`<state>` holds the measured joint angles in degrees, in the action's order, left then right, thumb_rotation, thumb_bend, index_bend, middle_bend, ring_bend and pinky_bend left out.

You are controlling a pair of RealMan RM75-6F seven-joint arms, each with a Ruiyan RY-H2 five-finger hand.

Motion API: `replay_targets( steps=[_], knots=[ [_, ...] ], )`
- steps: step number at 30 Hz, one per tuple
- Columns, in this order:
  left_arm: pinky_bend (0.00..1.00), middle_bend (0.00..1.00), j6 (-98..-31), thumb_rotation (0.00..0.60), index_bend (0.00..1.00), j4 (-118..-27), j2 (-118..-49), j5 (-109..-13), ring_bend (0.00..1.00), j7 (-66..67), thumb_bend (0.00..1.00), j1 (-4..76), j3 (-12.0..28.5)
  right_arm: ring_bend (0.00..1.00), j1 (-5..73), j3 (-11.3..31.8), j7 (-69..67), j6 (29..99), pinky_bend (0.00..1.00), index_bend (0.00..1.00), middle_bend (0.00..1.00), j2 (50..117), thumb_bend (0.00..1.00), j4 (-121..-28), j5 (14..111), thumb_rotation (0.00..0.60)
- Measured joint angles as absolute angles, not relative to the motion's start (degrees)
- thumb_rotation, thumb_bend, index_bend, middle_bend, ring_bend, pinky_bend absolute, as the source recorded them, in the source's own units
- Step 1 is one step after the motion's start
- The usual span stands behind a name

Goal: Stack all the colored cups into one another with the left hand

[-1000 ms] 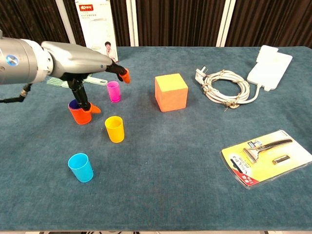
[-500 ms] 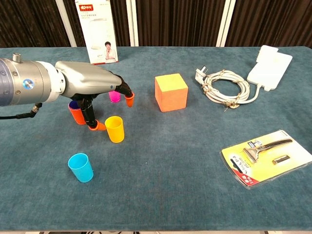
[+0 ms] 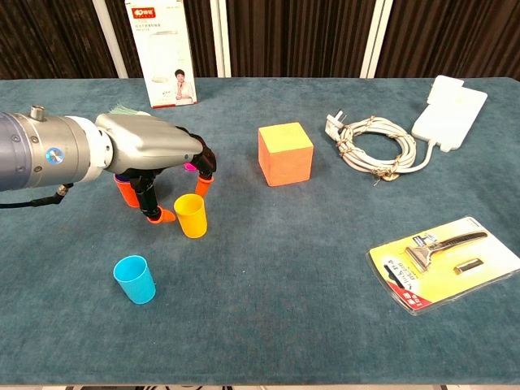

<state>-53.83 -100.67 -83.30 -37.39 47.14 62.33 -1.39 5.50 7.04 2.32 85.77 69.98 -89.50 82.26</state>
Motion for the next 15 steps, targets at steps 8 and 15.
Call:
replay_targets(
  steps=[8,15],
  knots=[
    [0.0,0.13,-54.48,0.6,0.45,-100.19,-83.76,-37.68,0.0,47.06,0.31,62.32,-1.45,0.09,5.51,7.09,2.25,85.77,0.07,0.13,0.07,70.09,0.4,-89.33,82.23,0.6],
    [0.0,0.14,-55.08,0.6,0.45,-100.51,-83.27,-38.3,0.0,46.52,0.32,62.13,-1.19,0.09,5.49,7.07,2.31,85.92,0.07,0.13,0.07,70.13,0.4,-89.37,82.4,0.6]
  ],
)
